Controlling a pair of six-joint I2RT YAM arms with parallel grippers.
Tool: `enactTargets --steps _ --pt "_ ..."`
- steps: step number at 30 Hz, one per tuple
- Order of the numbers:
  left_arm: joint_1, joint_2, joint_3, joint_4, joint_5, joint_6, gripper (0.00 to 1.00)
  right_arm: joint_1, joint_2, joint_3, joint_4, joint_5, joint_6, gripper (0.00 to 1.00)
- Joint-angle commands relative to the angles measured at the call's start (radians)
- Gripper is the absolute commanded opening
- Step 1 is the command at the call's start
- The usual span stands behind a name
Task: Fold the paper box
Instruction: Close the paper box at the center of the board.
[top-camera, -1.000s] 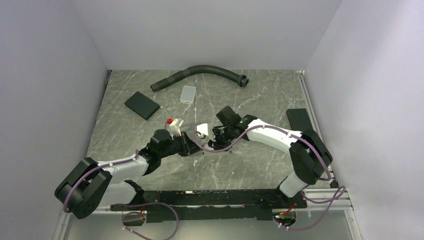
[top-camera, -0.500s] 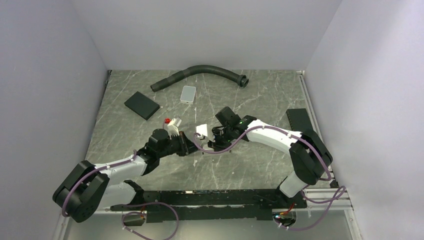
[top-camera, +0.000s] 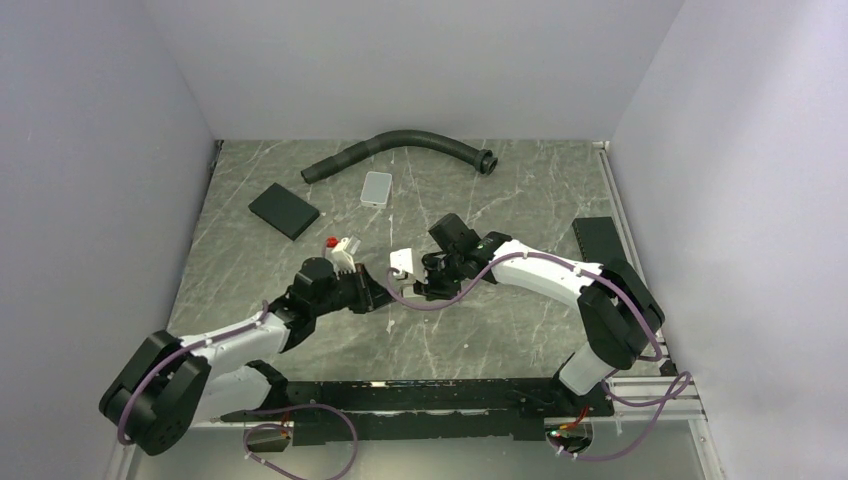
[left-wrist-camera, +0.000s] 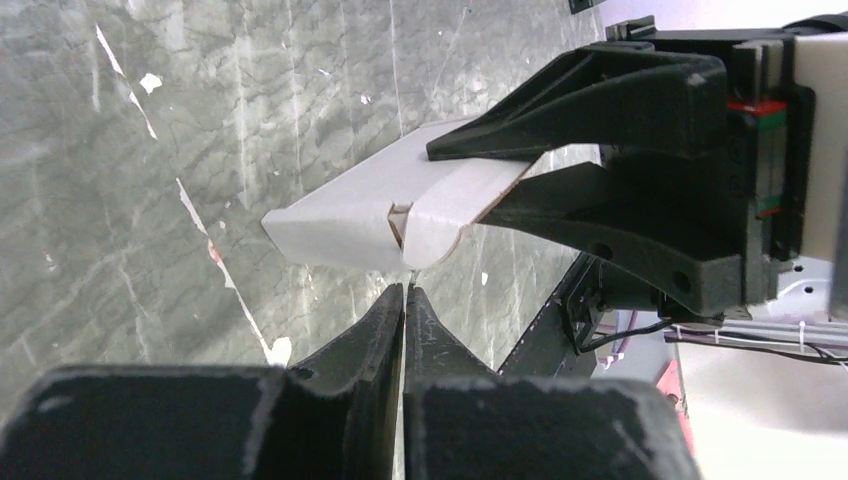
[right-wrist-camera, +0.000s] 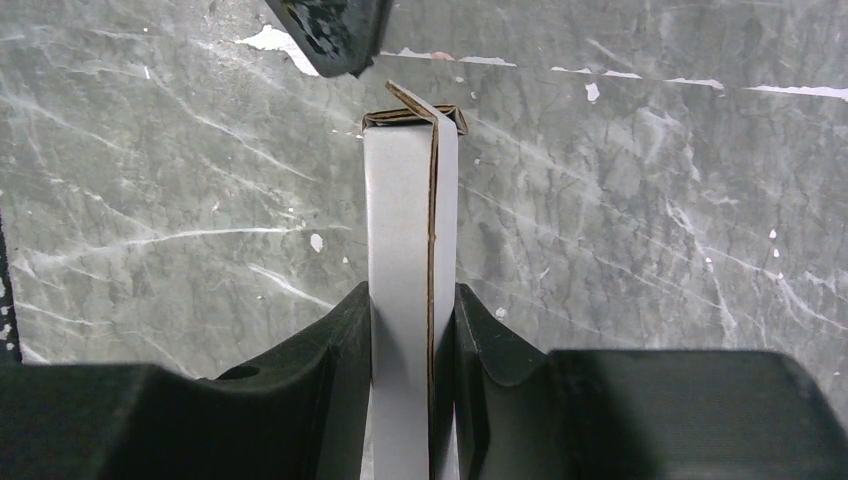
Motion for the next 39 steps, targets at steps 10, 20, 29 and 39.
enactTargets --steps 10,20,29,39 --pt "0.018 -0.192 0.073 -0.288 -0.129 0.139 0.11 0.001 0.027 -0.013 0.015 0.051 -0.029 0.09" --pt "0.020 -0.030 0.198 -0.227 -0.139 0.215 0.11 0.000 0.047 0.000 -0.002 0.032 -0.028 0.12" --pt "0.019 0.050 0.203 -0.155 -0.037 0.181 0.08 0.000 0.060 0.001 0.010 0.055 -0.022 0.20" --pt "0.018 0.027 0.174 -0.135 -0.024 0.129 0.07 0.001 0.062 -0.013 0.044 0.096 -0.012 0.38"
